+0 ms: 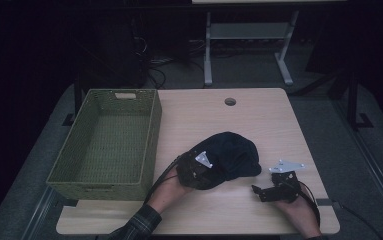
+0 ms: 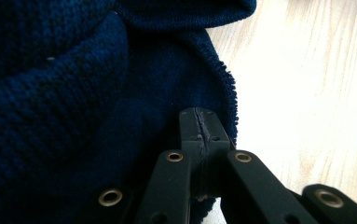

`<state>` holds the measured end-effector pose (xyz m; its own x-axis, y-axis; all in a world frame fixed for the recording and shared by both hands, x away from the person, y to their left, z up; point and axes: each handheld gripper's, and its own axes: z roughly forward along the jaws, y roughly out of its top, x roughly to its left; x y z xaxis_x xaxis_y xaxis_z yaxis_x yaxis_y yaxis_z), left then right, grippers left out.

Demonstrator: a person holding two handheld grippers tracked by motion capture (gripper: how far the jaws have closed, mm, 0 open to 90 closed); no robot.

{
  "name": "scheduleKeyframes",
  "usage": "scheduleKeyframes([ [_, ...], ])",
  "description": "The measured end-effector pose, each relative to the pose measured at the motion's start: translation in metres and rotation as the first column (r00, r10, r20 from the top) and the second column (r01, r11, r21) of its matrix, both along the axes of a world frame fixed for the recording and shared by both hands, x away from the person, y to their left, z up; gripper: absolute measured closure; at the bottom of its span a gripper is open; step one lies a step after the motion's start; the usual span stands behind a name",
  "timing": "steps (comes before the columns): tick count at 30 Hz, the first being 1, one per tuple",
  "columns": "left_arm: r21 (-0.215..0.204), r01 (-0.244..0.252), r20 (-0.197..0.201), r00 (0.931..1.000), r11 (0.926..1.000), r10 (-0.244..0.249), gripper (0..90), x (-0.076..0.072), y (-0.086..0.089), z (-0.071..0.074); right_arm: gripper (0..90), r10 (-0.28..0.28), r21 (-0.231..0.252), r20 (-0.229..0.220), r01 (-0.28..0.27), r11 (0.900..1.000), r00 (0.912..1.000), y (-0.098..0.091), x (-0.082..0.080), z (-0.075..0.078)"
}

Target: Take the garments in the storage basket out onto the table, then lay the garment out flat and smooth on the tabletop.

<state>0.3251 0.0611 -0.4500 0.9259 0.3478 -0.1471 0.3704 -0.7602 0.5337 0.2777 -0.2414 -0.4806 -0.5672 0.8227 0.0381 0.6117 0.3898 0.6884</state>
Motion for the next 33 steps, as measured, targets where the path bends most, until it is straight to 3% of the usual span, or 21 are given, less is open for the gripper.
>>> scheduleKeyframes([
  [2,-0.006,-0.008,-0.009,0.9999,0.9999,0.008,90.0,0.001,0.001,-0.001,9.8,0.010,0.005,-0.007,-0.010,0.9999,0.9999,-0.001,-0.001,0.003],
  [5,-0.006,-0.008,-0.007,0.9999,0.9999,0.008,90.0,0.000,0.001,-0.001,10.4,0.009,0.018,0.002,-0.009,0.9998,1.0000,-0.005,-0.002,0.008],
  [8,-0.001,-0.006,-0.004,1.0000,1.0000,0.006,90.0,0.000,0.000,-0.001,13.6,0.011,0.066,0.009,-0.012,0.9977,0.9999,-0.013,-0.003,0.020],
  [13,-0.002,-0.008,-0.006,0.9999,1.0000,0.008,90.0,0.000,0.000,-0.001,14.4,0.039,0.085,0.009,-0.039,0.9956,0.9992,-0.016,-0.005,0.032],
  [23,0.003,-0.016,-0.002,0.9999,0.9999,0.016,90.0,-0.001,-0.001,0.000,15.4,0.088,0.136,0.016,-0.090,0.9867,0.9960,-0.006,0.007,0.050],
  [27,-0.002,-0.019,-0.007,0.9998,0.9998,0.019,90.0,-0.001,0.000,-0.001,20.6,0.114,0.146,0.026,-0.116,0.9825,0.9932,0.001,0.015,0.052],
  [33,-0.006,-0.023,-0.009,0.9997,0.9997,0.023,90.0,-0.001,0.000,-0.001,35.9,0.146,0.173,0.022,-0.148,0.9737,0.9890,0.010,0.025,0.049],
])
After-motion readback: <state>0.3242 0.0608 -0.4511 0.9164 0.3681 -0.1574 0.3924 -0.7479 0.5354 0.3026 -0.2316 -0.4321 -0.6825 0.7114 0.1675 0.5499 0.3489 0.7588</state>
